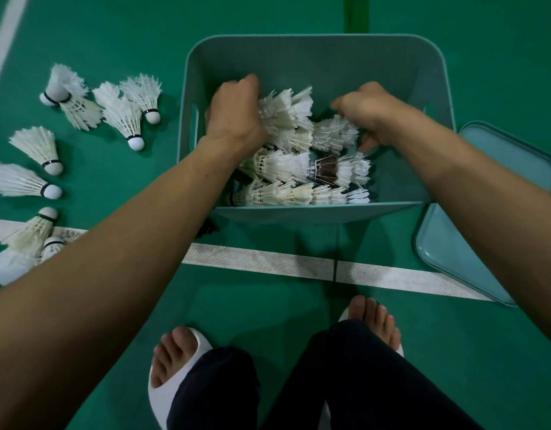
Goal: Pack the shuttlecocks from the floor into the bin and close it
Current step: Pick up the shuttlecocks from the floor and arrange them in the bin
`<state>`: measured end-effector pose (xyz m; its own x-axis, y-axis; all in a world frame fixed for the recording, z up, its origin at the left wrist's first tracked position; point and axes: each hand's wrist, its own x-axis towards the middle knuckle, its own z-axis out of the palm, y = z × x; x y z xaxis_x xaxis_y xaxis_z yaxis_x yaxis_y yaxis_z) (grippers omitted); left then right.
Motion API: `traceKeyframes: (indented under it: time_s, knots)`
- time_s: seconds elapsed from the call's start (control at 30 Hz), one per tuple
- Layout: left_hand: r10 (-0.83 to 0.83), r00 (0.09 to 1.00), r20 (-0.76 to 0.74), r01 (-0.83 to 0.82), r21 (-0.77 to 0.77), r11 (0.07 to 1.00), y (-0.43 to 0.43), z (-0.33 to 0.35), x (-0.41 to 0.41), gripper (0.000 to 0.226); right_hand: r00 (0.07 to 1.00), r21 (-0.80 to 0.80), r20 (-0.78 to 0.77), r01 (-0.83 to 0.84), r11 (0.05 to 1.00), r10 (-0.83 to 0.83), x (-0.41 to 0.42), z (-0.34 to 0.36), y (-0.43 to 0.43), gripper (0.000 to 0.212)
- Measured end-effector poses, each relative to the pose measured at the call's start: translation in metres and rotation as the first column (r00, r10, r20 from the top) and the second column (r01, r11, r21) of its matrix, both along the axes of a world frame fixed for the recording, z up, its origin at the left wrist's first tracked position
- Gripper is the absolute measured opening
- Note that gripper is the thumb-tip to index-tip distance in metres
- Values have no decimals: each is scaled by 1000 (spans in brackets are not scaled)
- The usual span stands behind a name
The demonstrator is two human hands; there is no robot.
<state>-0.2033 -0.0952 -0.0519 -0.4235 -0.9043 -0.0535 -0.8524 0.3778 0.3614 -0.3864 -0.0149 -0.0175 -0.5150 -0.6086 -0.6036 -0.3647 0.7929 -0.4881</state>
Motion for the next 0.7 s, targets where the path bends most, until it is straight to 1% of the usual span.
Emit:
traceKeyframes:
  time_s: [0.1, 0.17, 0.23, 0.3, 0.37, 0.43, 0.5, 0.53, 0.6, 0.7]
  knots:
    - [-36, 999, 29, 37, -8, 999, 2, 5, 2, 36, 986, -34, -153, -75, 997, 69, 3, 11, 5, 28]
    - [-79, 995, 66, 78, 18, 997, 3, 10, 3, 42, 972, -98, -229, -84, 992, 60, 8, 20, 7, 26]
    - [-123, 989, 82, 120, 42, 992, 5, 23, 7, 47, 967, -193, -252, -92, 977, 41, 21, 33, 8, 29]
    - [-161, 986, 42, 161, 4, 987, 5, 43, 18, 48, 968, -307, -244, -137, 942, 61, 41, 47, 5, 30]
    - [-176, 982, -63, 170, -92, 981, 8, 63, 36, 42, 959, -424, -268, -205, 882, 94, 69, 62, 1, 23]
    - [-135, 976, -169, 100, -203, 974, 14, 78, 59, 33, 946, -516, -305, -263, 816, 112, 99, 75, -5, 20]
    - [-48, 967, -251, -20, -259, 966, 21, 87, 84, 26, 940, -578, -316, -297, 760, 127, 131, 85, -11, 21]
    - [1, 959, -284, -75, -248, 966, 23, 89, 98, 24, 939, -600, -316, -311, 737, 139, 147, 89, -15, 22]
    - [110, 944, -312, -168, -164, 972, 27, 86, 128, 21, 932, -608, -314, -343, 716, 180, 179, 96, -18, 22]
    - [295, 910, -292, -312, -9, 950, 29, 67, 176, 17, 879, -570, -339, -476, 670, 336, 225, 95, -15, 18]
